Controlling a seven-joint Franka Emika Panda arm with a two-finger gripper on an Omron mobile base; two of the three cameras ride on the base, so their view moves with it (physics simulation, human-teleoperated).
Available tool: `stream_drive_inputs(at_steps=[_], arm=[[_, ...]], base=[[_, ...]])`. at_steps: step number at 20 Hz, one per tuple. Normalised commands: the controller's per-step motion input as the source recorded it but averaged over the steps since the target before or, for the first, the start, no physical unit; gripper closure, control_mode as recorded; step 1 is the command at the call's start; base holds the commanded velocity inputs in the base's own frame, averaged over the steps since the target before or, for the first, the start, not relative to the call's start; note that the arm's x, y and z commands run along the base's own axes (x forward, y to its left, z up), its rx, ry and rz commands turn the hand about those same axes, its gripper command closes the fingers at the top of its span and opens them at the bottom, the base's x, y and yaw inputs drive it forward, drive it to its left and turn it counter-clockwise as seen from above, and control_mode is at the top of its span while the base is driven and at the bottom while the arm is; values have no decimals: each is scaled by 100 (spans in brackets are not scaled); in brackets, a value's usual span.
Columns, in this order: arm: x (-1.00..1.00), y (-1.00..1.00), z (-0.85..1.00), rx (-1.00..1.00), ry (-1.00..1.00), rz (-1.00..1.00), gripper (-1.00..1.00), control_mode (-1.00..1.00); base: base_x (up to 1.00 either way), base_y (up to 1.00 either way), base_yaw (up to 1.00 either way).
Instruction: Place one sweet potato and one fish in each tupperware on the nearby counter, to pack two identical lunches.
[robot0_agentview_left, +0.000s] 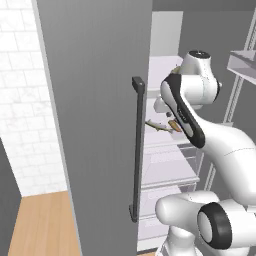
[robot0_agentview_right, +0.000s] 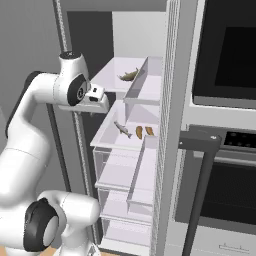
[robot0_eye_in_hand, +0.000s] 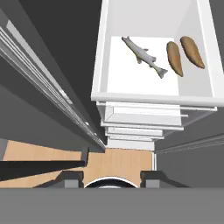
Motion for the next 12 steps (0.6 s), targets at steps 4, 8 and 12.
stream_drive_inputs(at_steps=[4,8,12], arm=[[0,-14,-31,-3,15,0,-100,-100],[0,-43,-75,-4,0,0,-100,-100],[39,-19,-73,-7,-21,0,-100,-100]], base=[[0,0,0],[0,0,0],[0,0,0]])
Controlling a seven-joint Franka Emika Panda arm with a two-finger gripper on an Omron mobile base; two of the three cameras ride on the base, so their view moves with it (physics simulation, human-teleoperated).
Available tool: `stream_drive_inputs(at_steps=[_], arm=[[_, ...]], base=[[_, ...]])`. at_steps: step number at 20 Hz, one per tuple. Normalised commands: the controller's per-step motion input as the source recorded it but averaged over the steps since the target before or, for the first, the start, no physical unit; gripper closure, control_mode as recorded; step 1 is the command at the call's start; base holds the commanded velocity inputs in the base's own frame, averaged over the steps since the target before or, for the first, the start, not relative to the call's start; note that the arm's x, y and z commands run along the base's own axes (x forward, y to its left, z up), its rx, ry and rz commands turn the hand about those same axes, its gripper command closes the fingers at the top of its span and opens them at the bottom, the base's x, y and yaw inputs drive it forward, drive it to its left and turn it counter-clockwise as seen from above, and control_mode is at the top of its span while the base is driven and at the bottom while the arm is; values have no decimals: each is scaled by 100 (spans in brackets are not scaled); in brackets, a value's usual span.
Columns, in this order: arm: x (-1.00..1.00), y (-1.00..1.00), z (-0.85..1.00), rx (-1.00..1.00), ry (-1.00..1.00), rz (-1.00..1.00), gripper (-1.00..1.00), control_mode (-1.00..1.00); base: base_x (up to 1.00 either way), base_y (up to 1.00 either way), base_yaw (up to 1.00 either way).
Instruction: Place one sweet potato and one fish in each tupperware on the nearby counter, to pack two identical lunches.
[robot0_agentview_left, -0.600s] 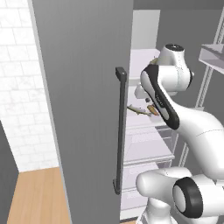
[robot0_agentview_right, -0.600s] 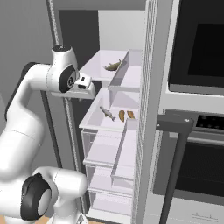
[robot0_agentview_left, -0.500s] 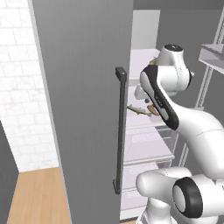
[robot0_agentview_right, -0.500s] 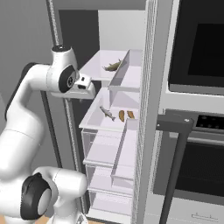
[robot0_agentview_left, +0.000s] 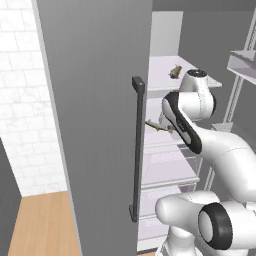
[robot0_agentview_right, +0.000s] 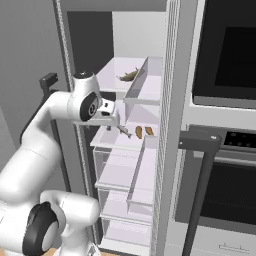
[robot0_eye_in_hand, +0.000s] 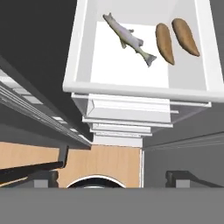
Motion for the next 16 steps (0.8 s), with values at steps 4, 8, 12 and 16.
stream_drive_inputs(at_steps=[4,8,12,16], arm=[[46,-18,-39,-6,-16,1,-100,-100],[44,-25,-36,0,-12,0,-100,-100],[64,-15,-9,11,-3,0,-100,-100],[58,0,-8,0,0,0,-100,-100]], base=[[0,0,0],[0,0,0],[0,0,0],[0,0,0]])
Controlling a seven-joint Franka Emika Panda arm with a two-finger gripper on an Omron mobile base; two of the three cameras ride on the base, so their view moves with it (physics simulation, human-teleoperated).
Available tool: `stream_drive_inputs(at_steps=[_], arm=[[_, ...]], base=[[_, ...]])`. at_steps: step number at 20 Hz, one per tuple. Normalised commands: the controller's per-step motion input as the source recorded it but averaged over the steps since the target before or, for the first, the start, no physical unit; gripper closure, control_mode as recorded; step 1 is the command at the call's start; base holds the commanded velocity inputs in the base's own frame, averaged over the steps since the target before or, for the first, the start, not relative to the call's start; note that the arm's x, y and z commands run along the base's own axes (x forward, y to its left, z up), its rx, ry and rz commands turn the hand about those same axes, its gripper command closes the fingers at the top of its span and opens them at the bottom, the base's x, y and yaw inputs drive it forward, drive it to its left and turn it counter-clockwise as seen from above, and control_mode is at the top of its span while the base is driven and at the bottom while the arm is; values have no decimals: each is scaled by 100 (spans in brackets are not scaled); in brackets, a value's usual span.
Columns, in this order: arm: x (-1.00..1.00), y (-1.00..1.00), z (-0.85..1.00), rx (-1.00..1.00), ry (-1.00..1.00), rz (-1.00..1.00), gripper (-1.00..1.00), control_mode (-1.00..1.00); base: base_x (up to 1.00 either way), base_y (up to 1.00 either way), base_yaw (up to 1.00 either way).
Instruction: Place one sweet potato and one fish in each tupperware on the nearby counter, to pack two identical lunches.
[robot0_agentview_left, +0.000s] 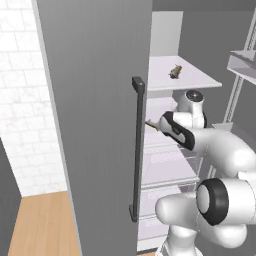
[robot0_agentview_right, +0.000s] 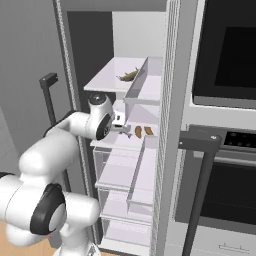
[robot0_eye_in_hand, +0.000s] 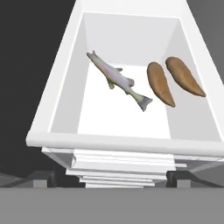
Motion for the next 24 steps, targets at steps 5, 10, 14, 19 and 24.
stream_drive_inputs(at_steps=[5,10,14,19,24], arm=[[40,0,-19,0,0,0,-100,-100],[37,0,-30,0,0,0,-100,-100],[46,0,-29,0,0,0,-100,-100],[40,-2,-25,-1,0,0,-100,-100],[36,-19,-18,0,0,0,-100,-100]], base=[[0,0,0],[0,0,0],[0,0,0],[0,0,0],[0,0,0]])
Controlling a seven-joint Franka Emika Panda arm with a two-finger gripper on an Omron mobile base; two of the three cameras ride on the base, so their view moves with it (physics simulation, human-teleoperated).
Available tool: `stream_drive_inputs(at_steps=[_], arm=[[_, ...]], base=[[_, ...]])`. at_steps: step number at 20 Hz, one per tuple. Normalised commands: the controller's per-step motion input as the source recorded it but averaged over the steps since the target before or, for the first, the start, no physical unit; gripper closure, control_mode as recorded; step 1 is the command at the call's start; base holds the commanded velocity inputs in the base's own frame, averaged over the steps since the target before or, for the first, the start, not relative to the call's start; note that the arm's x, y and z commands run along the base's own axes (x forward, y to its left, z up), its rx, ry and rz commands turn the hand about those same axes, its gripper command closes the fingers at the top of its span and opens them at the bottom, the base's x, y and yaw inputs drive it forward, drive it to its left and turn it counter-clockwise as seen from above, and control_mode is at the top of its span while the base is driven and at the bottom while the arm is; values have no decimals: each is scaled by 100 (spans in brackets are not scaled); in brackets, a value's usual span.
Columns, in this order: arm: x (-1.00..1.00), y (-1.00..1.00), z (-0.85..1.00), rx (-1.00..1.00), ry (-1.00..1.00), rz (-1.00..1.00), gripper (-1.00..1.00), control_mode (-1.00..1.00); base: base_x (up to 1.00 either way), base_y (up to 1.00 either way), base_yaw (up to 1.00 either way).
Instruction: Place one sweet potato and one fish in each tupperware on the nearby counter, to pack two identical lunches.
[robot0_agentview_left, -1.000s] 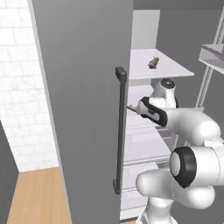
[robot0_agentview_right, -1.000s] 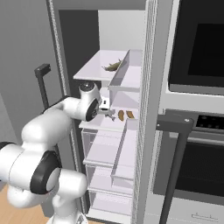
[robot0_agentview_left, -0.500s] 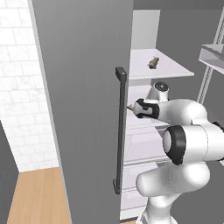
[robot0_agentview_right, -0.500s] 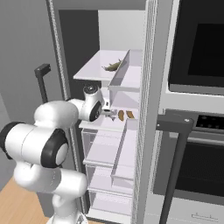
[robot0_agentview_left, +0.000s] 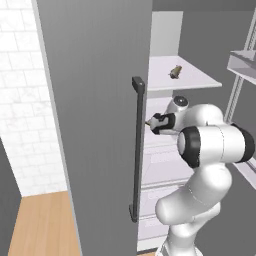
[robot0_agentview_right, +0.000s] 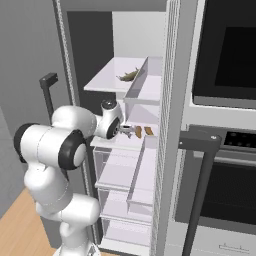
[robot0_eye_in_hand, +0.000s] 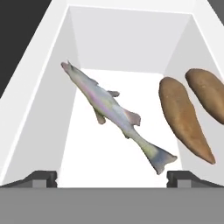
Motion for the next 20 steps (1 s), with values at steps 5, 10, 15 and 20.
stream_drive_inputs(at_steps=[5,10,15,20], arm=[[21,-5,-23,0,0,0,-100,-100],[31,0,-7,0,0,0,-100,-100],[34,0,-2,0,0,0,-100,-100],[28,0,-17,0,0,0,-100,-100]], base=[[0,0,0],[0,0,0],[0,0,0],[0,0,0]])
